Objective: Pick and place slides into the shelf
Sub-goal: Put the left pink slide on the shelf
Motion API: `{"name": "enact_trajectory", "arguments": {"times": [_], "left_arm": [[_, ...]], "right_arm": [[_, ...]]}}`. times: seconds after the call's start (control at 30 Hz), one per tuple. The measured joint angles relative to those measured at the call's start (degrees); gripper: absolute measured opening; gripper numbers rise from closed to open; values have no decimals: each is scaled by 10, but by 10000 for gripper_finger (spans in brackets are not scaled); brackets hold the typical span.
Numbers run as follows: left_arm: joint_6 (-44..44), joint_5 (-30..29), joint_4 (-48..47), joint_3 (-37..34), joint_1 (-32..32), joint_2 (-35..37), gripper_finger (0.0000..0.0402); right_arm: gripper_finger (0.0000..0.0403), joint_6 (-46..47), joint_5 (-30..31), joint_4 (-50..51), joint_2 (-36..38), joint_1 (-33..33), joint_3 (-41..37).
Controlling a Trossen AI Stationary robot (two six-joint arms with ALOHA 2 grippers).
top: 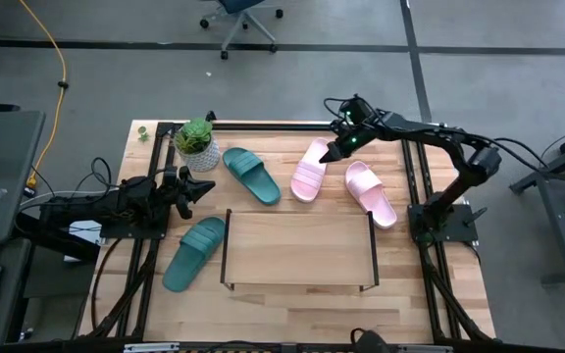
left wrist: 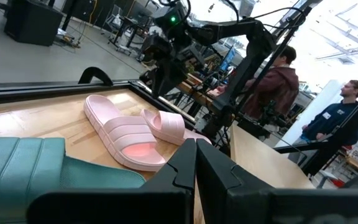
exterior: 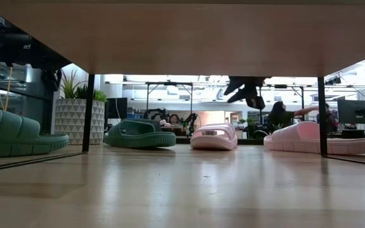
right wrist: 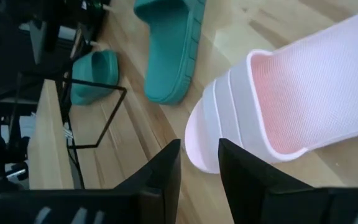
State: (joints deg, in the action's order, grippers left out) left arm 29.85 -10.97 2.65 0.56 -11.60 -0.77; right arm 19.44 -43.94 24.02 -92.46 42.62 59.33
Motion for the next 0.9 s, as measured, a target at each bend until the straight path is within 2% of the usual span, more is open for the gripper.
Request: {"name": "enact_trajectory", "arguments": {"times": [0.47, 0.73, 0.9], "left_arm": [[0, 20, -3, 0, 0, 0, 1], [0, 33, -5, 0, 0, 0, 1], [0, 35, -6, 0, 0, 0, 1]], "right_arm": [[98, 46, 5, -76, -42, -30, 0], [98, 29, 61, -72, -47, -29, 0], [98, 6, 76, -50, -52, -25, 0]]}}
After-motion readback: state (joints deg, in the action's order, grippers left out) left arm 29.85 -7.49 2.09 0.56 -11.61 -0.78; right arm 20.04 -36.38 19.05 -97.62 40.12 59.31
